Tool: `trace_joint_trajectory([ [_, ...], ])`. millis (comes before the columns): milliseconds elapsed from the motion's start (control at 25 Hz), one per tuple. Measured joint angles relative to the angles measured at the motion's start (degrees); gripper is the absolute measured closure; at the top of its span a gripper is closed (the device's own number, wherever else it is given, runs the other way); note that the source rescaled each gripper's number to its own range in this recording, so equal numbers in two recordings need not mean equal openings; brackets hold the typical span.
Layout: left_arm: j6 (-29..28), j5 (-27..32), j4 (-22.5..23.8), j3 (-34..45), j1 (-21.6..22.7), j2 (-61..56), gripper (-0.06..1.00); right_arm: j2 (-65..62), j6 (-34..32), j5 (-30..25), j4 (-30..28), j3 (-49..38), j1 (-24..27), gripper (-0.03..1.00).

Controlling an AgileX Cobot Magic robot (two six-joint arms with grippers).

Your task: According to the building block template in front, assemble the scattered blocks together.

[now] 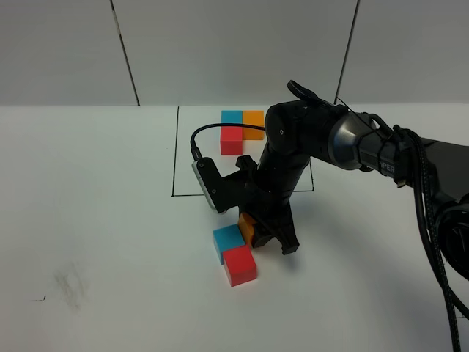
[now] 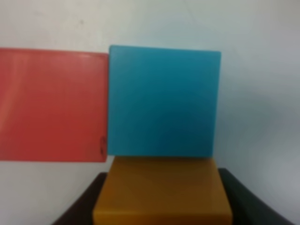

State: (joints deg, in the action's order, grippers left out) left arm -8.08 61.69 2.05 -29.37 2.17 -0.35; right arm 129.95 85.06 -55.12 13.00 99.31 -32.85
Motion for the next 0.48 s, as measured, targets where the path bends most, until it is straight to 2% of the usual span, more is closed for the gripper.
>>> trace_joint_trajectory([
  [480,0.0,0.0,0.0,0.0,0.0,0.0,-0.05,2.69,0.05,0.0,0.01,0.0,0.0,0.77],
])
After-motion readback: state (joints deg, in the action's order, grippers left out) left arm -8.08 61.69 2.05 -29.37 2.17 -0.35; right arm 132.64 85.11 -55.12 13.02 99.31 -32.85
